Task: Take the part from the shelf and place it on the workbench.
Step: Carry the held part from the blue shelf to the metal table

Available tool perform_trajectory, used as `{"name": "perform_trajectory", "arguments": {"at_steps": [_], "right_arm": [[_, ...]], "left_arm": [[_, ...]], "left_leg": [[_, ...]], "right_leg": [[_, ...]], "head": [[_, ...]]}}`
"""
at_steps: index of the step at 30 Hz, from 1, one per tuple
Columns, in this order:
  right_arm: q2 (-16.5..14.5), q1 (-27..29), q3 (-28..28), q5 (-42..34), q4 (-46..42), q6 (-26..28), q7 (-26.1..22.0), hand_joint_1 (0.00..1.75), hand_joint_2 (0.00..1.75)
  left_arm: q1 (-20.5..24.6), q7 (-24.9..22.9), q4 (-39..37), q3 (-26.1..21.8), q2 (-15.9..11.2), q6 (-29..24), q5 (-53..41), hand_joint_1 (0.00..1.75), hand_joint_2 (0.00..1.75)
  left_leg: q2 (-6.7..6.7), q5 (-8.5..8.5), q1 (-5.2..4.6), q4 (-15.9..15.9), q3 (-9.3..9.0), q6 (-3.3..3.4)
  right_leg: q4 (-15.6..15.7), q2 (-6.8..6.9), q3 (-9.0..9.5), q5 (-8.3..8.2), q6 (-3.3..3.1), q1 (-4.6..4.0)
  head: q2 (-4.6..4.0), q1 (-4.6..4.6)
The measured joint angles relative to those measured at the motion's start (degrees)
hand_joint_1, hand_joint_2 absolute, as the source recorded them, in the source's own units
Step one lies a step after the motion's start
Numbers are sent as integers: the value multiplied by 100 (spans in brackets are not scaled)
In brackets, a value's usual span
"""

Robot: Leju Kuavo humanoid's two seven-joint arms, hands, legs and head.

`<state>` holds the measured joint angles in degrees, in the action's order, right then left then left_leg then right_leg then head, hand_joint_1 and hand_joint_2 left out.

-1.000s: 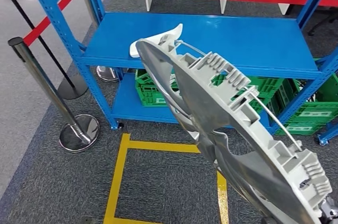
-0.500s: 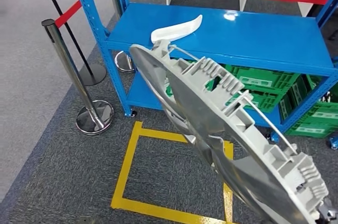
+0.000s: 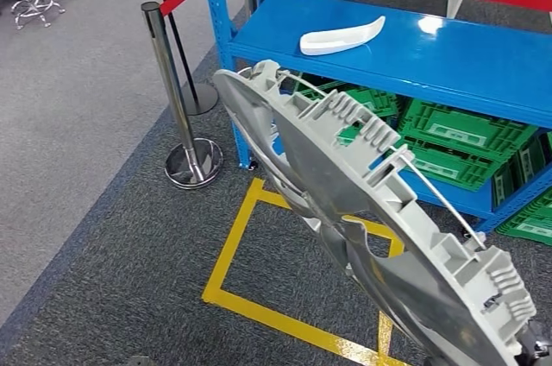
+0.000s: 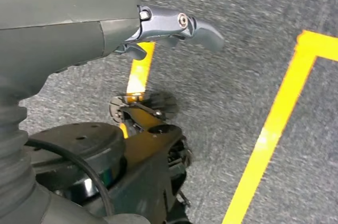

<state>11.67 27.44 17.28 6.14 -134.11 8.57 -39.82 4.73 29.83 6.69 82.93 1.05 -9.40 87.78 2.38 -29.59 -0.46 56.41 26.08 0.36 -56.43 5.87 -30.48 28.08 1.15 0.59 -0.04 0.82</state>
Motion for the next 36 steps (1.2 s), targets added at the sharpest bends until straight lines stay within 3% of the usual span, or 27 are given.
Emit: {"name": "perform_trajectory", "arguments": {"at_steps": [1, 3, 5, 7, 8, 9, 10, 12, 14, 16, 18, 21, 23, 24, 26, 28, 29, 32, 34, 36], "right_arm": [[0, -9, 0, 0, 1, 0, 0, 175, 175], [0, -15, -1, 1, 0, 1, 2, 175, 175], [1, -7, 1, 0, 1, 1, 2, 175, 175], [1, -1, 7, -1, 2, -2, 1, 175, 175], [0, 0, 10, 0, 2, -2, 1, 175, 175], [1, 3, 12, 0, 2, -2, 1, 175, 175], [1, 4, 13, 0, 2, -1, 1, 175, 175], [3, 2, 12, 1, 1, 1, 2, 175, 175], [4, 7, 13, -1, -1, 1, 0, 175, 175], [4, 17, 14, 0, -3, -1, -1, 175, 175], [5, 18, 14, 2, -3, -2, 2, 175, 175], [7, 24, 13, -1, -3, -1, -2, 175, 175], [7, 30, 10, -1, -2, 2, 1, 175, 175], [7, 31, 9, -1, -1, 2, 3, 175, 175], [7, 31, 9, 0, -1, 1, 3, 175, 175], [7, 31, 10, 0, -1, 1, 1, 175, 175], [7, 30, 10, 1, -1, 1, 1, 175, 175], [7, 21, 12, 2, -1, 1, 2, 175, 175], [7, 18, 14, 2, -1, 0, 1, 175, 175], [7, 20, 16, 0, -1, 0, 1, 175, 175]], "left_arm": [[-5, 0, 0, 0, 1, 0, 0, 0, 175], [-20, 0, 0, 0, 9, 0, 0, 0, 175], [-18, 0, 0, 0, 16, 0, 0, 0, 175], [-17, 0, -1, 0, 19, 0, 0, 0, 175], [-20, 0, -1, 0, 22, 0, 0, 0, 175], [-24, 0, -1, 0, 24, 0, 0, 0, 175], [-25, 0, -2, 0, 25, 0, 0, 0, 175], [-19, 0, -2, 0, 32, 0, 0, 0, 175], [-9, 0, -1, 0, 39, 0, 0, 0, 175], [-14, 0, -1, 0, 37, 0, 0, 0, 175], [-24, 0, -4, 0, 28, 0, 0, 0, 175], [-15, 0, -7, 0, 26, 0, 0, 0, 175], [-20, 0, -7, 0, 27, 0, 0, 0, 175], [-28, 0, -7, 0, 26, 0, 0, 0, 175], [-36, 0, -7, 0, 23, 0, 0, 0, 175], [-24, 0, -7, 0, 22, 0, 0, 0, 175], [-20, 0, -7, 0, 23, 0, 0, 0, 175], [-43, 0, -7, 0, 23, 0, 0, 0, 175], [-46, 0, -7, 0, 19, -1, 0, 0, 175], [-30, 0, -8, 0, 19, -1, 0, 0, 175]], "left_leg": [[-26, -14, 9, -69, 5, 30], [-89, 22, 30, -151, 56, 102], [-155, 87, 21, -155, 155, 180], [-233, 145, -18, -114, 268, 226], [-280, 170, -35, -92, 314, 233], [-329, 189, -45, -66, 352, 233], [-382, 202, -52, -36, 385, 228], [-475, 212, -65, 47, 453, 212], [-556, 235, -65, 121, 547, 167], [-646, 282, -50, 154, 625, 101], [-614, 199, -50, 287, 713, 36], [-386, -326, 4, 1172, 1101, -84], [-325, -505, 70, 1695, 1298, -150], [-306, -438, 98, 1674, 1260, -172], [-220, -73, 133, 1019, 889, -193], [-75, 152, 107, 320, 532, -163], [-32, 174, 87, 163, 470, -129], [-96, 178, 61, 116, 520, -1], [-162, 220, 74, 80, 524, 91], [-232, 250, 61, 67, 543, 158]], "right_leg": [[-12, 18, -28, -12, 37, 3], [-172, -162, -142, 118, 92, 10], [-770, -449, -412, 506, 116, 13], [-1508, -554, -695, 842, 113, 9], [-1663, -568, -731, 866, 106, 5], [-1592, -577, -657, 782, 94, 1], [-1294, -602, -469, 613, 75, -3], [-492, -791, -18, 338, 20, 1], [-88, -945, 202, 279, -17, 1], [-65, -891, 200, 254, -47, -1], [-31, -771, 184, 200, -97, 28], [-11, -567, 160, 168, -128, 56], [-16, -436, 144, 165, -125, 61], [-18, -378, 142, 163, -117, 67], [-19, -275, 158, 164, -85, 84], [-27, -195, 162, 171, -20, 77], [-32, -162, 154, 170, 18, 69], [-35, -99, 129, 177, 128, 74], [-249, -250, 16, 356, 167, 90], [-922, -475, -306, 730, 159, 90]], "head": [[0, -1], [0, -19], [0, -51], [0, -65], [0, -64], [0, -64], [0, -66], [0, -65], [0, -61], [0, -58], [0, -40], [0, 13], [0, 14], [0, 15], [0, 16], [0, 19], [0, 19], [0, 12], [0, -8], [0, -40]]}}
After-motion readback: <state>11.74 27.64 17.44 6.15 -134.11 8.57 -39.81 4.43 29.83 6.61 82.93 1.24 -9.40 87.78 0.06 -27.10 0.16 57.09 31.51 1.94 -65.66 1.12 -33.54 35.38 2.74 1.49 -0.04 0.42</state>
